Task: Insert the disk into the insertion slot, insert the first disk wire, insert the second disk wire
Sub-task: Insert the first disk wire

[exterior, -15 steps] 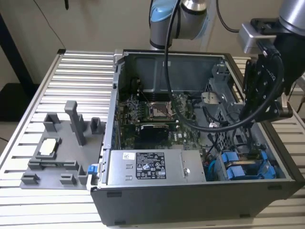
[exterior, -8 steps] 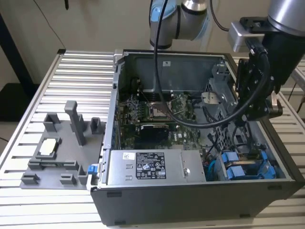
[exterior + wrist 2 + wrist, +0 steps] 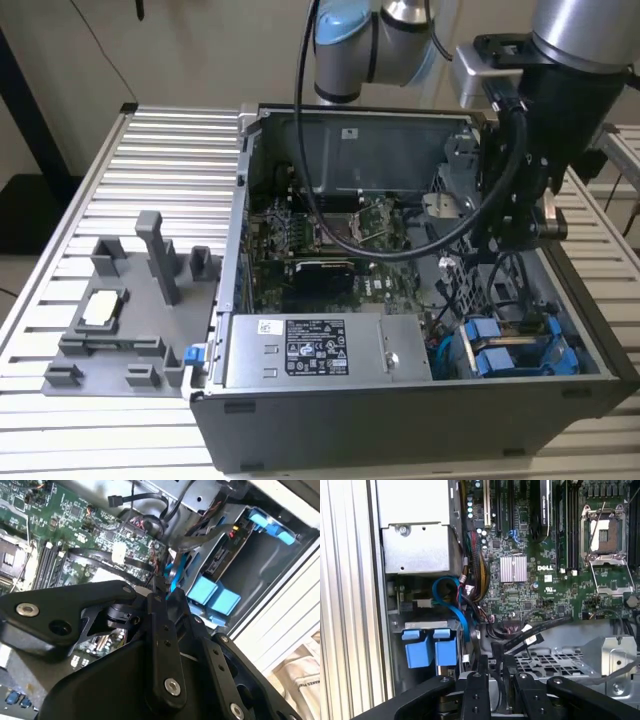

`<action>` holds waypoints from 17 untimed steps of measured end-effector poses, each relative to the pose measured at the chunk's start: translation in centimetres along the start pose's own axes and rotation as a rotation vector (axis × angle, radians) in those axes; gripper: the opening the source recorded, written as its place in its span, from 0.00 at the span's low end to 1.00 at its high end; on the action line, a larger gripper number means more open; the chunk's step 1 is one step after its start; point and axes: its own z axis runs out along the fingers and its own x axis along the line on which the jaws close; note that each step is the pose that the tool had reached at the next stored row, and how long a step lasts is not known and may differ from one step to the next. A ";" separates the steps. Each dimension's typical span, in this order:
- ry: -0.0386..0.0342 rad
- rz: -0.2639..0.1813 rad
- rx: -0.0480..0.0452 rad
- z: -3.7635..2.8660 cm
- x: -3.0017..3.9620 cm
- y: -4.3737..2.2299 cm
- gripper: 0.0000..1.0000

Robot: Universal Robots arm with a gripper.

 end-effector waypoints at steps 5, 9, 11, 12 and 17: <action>-0.0010 -0.001 0.0210 -0.02 -0.01 1.52 0.27; -0.0026 -0.008 0.0543 0.16 -0.17 1.91 0.27; -0.0018 -0.019 0.0629 0.28 -0.20 1.97 0.27; -0.0001 -0.027 0.0628 0.32 -0.22 2.00 0.27; 0.0122 -0.089 0.0625 0.60 -0.35 2.10 0.27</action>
